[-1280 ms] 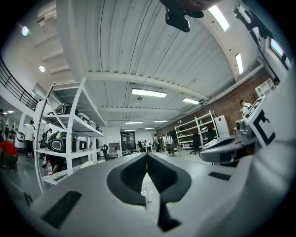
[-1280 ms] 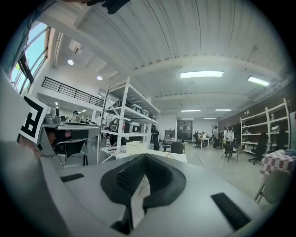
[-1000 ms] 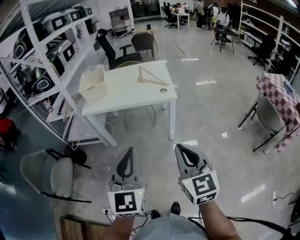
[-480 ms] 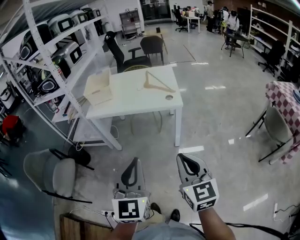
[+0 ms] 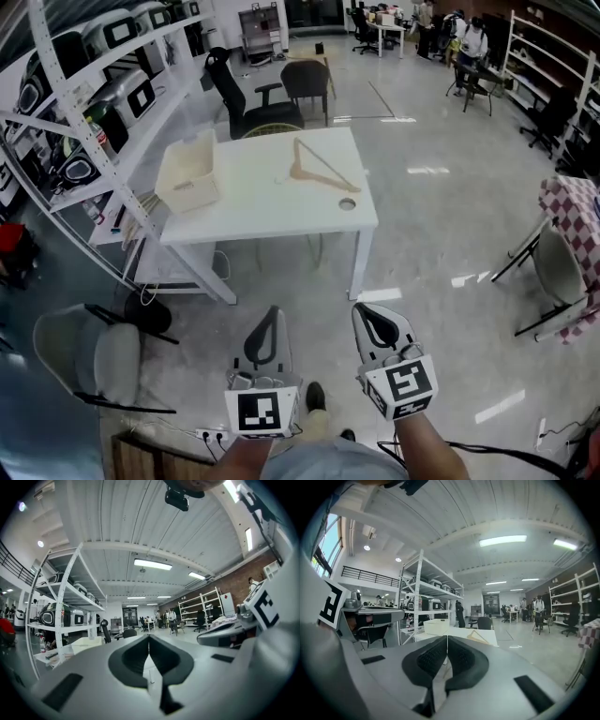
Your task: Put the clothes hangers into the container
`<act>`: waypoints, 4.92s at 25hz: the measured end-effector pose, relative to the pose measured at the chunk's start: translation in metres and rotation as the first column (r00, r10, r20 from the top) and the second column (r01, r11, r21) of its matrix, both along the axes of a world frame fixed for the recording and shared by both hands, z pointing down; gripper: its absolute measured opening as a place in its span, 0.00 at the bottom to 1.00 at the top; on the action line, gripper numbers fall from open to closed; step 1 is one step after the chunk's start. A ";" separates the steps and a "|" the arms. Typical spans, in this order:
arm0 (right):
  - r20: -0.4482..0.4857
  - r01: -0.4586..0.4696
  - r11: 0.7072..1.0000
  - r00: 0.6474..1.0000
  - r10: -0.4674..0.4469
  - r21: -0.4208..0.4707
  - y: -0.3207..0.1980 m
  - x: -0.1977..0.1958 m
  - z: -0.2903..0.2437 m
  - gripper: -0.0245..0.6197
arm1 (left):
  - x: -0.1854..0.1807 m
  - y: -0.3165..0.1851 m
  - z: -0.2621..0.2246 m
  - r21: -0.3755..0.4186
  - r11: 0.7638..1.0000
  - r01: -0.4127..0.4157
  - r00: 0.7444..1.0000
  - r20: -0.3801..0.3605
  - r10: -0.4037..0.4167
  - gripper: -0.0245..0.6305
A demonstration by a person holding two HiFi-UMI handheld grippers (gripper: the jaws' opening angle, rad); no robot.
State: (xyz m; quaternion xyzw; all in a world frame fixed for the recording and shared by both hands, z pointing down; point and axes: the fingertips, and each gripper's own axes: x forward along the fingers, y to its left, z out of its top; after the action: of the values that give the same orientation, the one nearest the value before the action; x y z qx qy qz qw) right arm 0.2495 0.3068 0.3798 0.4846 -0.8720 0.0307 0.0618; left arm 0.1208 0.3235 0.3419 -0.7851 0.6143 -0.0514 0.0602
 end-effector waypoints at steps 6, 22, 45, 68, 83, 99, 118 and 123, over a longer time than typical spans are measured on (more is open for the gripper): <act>-0.009 -0.018 0.999 1.000 0.019 0.030 -0.076 -0.028 -0.021 0.06 | -0.026 -0.071 -0.019 0.009 1.000 -0.017 0.999 -0.047 0.017 0.06; -0.075 -0.048 0.996 0.996 0.054 0.076 -0.179 -0.045 -0.032 0.06 | -0.048 -0.180 -0.015 0.030 0.998 -0.053 0.996 -0.071 0.055 0.06; -0.016 0.077 0.997 0.997 -0.077 0.008 -0.419 -0.005 -0.005 0.06 | -0.010 -0.398 0.009 -0.032 0.996 0.078 0.996 0.038 -0.077 0.06; -0.096 0.198 0.979 0.975 -0.203 -0.053 -0.533 -0.038 0.024 0.06 | -0.042 -0.495 0.028 -0.075 0.980 0.187 0.981 -0.030 -0.189 0.06; -0.162 0.250 0.924 0.939 -0.304 -0.288 -0.572 -0.062 0.138 0.21 | -0.042 -0.568 0.098 -0.243 0.964 0.110 0.988 -0.079 -0.133 0.06; -0.344 0.293 0.832 0.808 -0.479 -0.472 -0.580 -0.085 0.223 0.27 | -0.058 -0.603 0.167 -0.390 0.916 0.090 0.982 -0.120 -0.147 0.06; -0.315 0.243 0.855 0.855 -0.412 -0.458 -0.586 -0.089 0.199 0.18 | -0.073 -0.590 0.148 -0.353 0.926 0.133 0.979 -0.099 -0.179 0.06; -0.274 0.247 0.883 0.887 -0.372 -0.400 -0.583 -0.085 0.162 0.18 | -0.067 -0.576 0.124 -0.295 0.945 0.140 0.979 -0.101 -0.176 0.06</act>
State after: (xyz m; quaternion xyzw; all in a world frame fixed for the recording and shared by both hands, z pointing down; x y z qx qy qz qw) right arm 0.1648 -0.2759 0.5422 0.3154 -0.8945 0.0920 0.3032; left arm 0.0541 -0.2524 0.4659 -0.7353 0.6640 -0.0947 -0.0976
